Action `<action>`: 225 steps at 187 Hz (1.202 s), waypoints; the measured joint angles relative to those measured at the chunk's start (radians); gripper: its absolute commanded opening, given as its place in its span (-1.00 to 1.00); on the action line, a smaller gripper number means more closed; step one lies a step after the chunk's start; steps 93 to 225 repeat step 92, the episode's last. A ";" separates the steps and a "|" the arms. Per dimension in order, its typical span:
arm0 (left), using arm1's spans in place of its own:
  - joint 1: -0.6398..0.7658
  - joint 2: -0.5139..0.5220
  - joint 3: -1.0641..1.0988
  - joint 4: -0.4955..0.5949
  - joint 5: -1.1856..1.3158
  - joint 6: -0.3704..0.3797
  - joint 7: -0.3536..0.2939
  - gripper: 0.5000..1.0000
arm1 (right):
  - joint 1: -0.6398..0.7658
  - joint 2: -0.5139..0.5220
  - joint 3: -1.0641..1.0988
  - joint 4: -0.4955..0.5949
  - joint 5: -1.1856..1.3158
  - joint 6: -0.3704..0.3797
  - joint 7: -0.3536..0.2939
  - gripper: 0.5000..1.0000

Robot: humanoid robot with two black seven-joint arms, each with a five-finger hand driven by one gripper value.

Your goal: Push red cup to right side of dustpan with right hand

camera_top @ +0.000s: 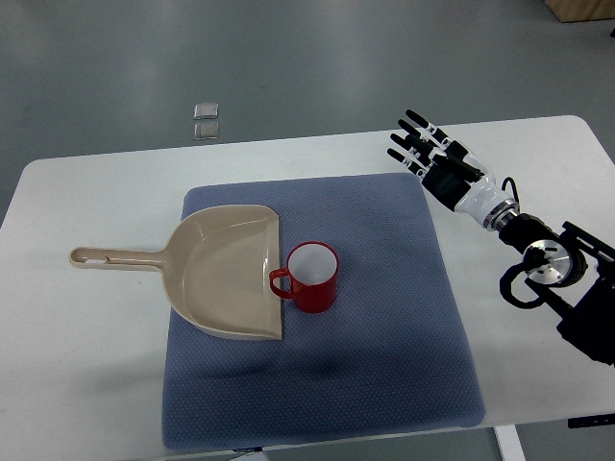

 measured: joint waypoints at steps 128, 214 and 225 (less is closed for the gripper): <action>0.000 0.000 0.000 -0.001 0.000 0.000 0.000 1.00 | -0.009 0.007 0.006 -0.054 0.038 0.136 0.058 0.75; 0.000 0.000 0.000 -0.001 0.000 0.000 0.000 1.00 | -0.009 0.007 0.006 -0.054 0.038 0.136 0.058 0.75; 0.000 0.000 0.000 -0.001 0.000 0.000 0.000 1.00 | -0.009 0.007 0.006 -0.054 0.038 0.136 0.058 0.75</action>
